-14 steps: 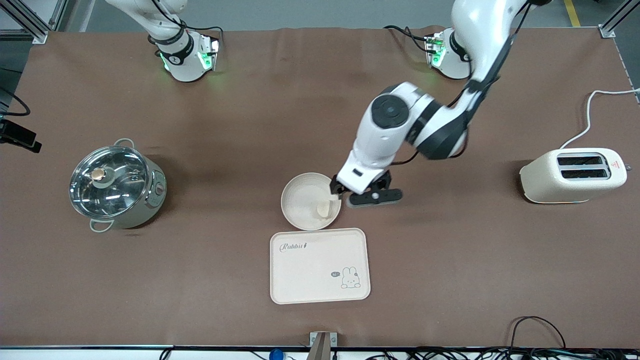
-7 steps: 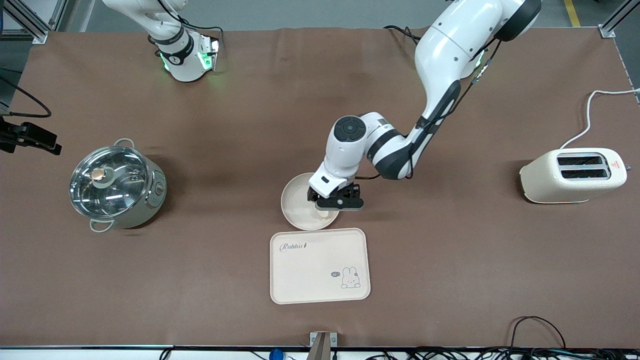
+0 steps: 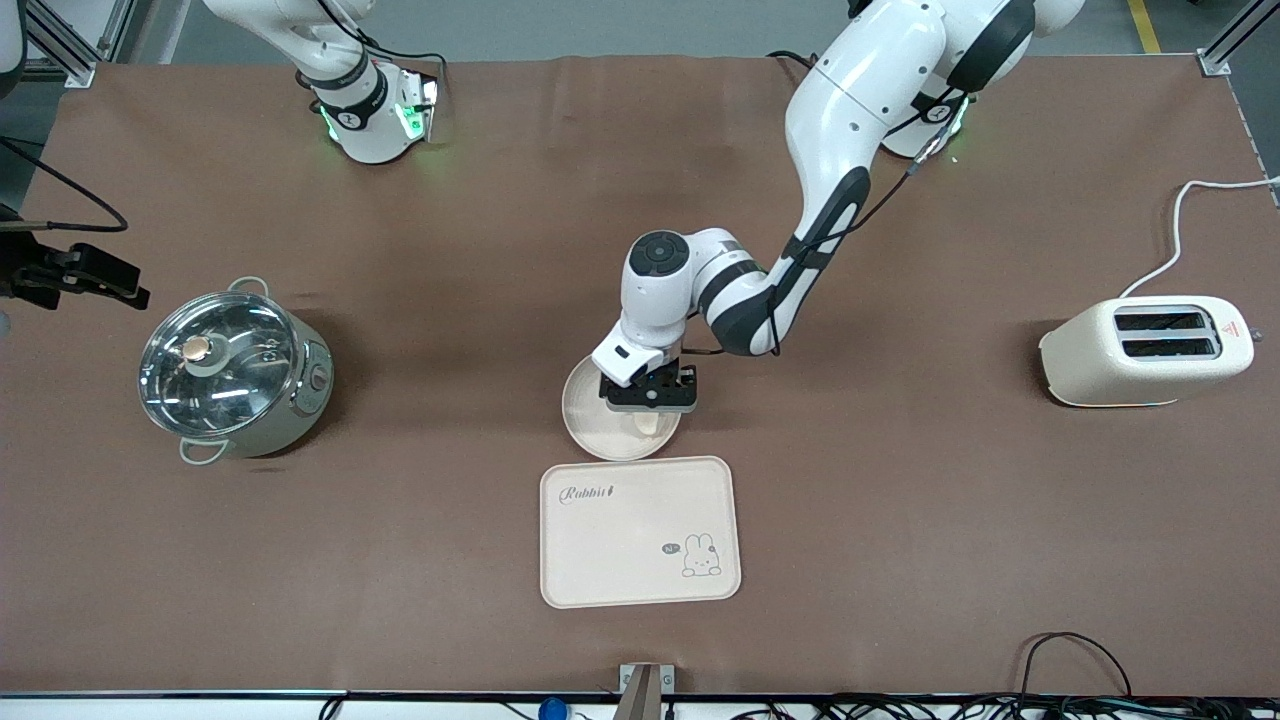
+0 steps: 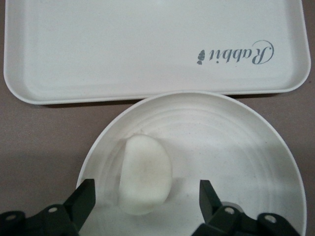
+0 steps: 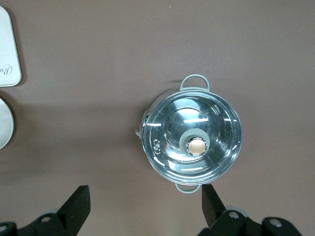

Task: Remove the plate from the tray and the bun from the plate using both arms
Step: 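Carry the bun with the left gripper toward the toaster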

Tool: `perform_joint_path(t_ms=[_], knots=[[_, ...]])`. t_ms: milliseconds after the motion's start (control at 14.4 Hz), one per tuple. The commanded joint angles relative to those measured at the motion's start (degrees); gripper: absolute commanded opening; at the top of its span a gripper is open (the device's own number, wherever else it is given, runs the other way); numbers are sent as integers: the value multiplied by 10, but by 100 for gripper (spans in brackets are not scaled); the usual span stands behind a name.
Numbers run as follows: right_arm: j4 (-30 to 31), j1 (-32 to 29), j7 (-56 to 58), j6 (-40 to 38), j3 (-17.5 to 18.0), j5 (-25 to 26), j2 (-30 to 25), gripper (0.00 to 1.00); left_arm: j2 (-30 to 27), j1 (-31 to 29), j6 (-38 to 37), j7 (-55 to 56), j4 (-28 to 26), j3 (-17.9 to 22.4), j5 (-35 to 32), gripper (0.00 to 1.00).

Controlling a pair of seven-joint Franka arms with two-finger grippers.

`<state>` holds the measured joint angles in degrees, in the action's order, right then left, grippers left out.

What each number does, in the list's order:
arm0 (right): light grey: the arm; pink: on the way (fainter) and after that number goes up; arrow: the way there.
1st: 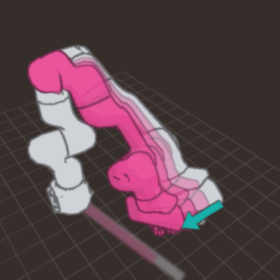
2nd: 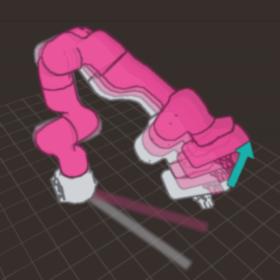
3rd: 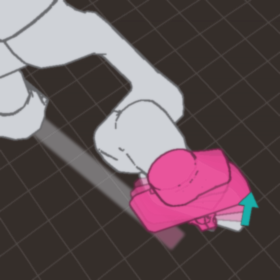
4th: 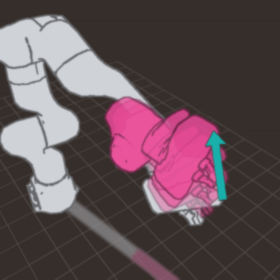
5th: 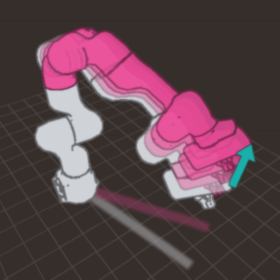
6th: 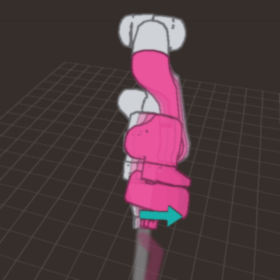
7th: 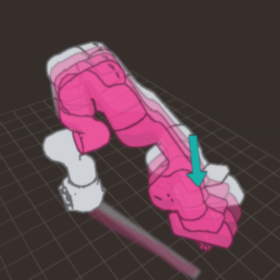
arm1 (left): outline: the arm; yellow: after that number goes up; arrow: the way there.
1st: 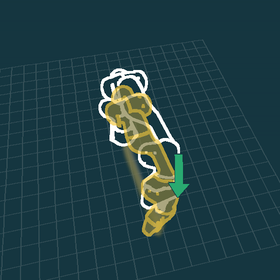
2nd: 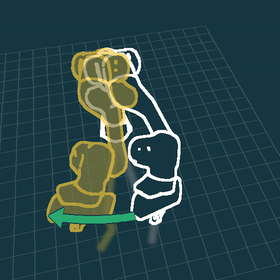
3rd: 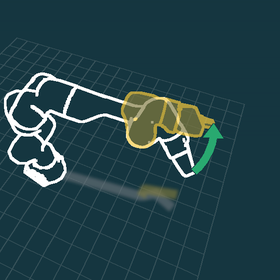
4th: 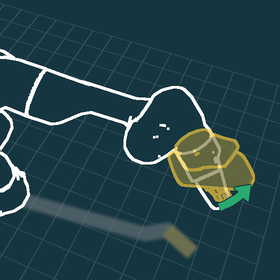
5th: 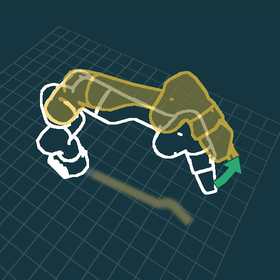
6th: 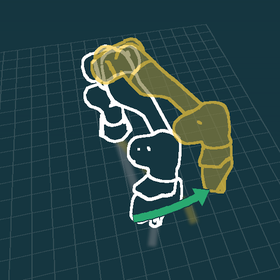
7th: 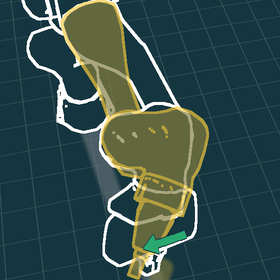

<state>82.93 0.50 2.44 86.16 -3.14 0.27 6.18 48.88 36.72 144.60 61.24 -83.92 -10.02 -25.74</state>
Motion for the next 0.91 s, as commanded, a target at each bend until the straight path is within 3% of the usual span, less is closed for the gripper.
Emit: perform_joint_path(t_ms=[0, 139, 278, 557, 835], knots=[[14, 12, 5, -14, -7, 2, -34, 100, 12, 10, 8, 12, 14, 10, -16, 52], [14, 41, -7, -34, -3, 3, -55, 100, 12, 12, 8, 13, 14, 11, -21, 23], [14, 63, -64, -49, -2, 3, -70, 100, 11, 19, 7, 19, 14, 18, -27, 3], [13, 58, -68, -67, -13, 3, -76, 100, -16, 4, -28, 19, 12, 18, -31, 0], [14, 50, -69, -100, -23, 3, -87, 100, -83, -110, -139, -164, 10, -35, 30, 0]])
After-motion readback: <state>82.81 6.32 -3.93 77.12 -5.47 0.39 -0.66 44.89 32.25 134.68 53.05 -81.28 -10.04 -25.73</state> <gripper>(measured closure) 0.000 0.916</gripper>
